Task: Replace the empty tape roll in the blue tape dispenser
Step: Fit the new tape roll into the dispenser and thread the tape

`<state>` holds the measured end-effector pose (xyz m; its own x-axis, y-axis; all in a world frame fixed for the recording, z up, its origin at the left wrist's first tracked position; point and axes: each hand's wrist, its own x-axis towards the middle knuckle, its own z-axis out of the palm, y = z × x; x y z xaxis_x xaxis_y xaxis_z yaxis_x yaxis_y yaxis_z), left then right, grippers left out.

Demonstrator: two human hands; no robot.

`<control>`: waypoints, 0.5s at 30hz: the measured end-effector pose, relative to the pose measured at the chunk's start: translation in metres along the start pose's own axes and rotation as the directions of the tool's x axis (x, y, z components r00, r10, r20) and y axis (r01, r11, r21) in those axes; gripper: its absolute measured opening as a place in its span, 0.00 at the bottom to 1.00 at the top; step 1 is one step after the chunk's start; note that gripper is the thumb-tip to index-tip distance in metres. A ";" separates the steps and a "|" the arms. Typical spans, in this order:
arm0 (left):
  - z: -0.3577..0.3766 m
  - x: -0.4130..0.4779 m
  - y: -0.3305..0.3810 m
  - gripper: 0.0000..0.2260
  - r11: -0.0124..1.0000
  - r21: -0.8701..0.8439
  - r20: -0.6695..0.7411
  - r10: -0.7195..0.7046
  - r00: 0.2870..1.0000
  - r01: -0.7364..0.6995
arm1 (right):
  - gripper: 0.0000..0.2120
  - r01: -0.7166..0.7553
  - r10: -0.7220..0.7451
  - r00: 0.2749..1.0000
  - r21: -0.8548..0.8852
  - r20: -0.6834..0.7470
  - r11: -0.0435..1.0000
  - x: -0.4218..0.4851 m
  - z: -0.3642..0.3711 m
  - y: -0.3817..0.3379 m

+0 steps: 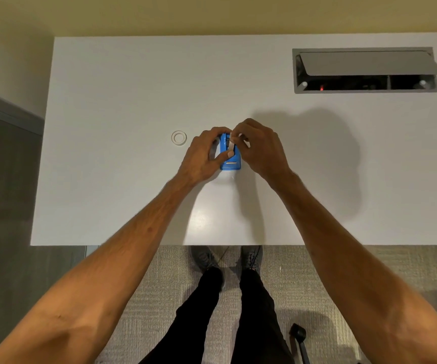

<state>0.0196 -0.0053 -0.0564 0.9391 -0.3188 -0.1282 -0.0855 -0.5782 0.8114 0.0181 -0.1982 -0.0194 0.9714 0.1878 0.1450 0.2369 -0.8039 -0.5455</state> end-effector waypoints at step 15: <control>0.009 -0.015 -0.019 0.42 0.981 0.168 0.077 0.086 0.993 -0.098 | 0.06 0.064 -0.063 0.998 -0.049 0.022 0.997 -0.008 0.004 -0.001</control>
<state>0.0040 0.0038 -0.0752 0.8999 -0.4243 -0.1011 -0.2321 -0.6620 0.7127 0.0100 -0.1961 -0.0233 0.9546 0.2507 0.1610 0.2979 -0.8166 -0.4944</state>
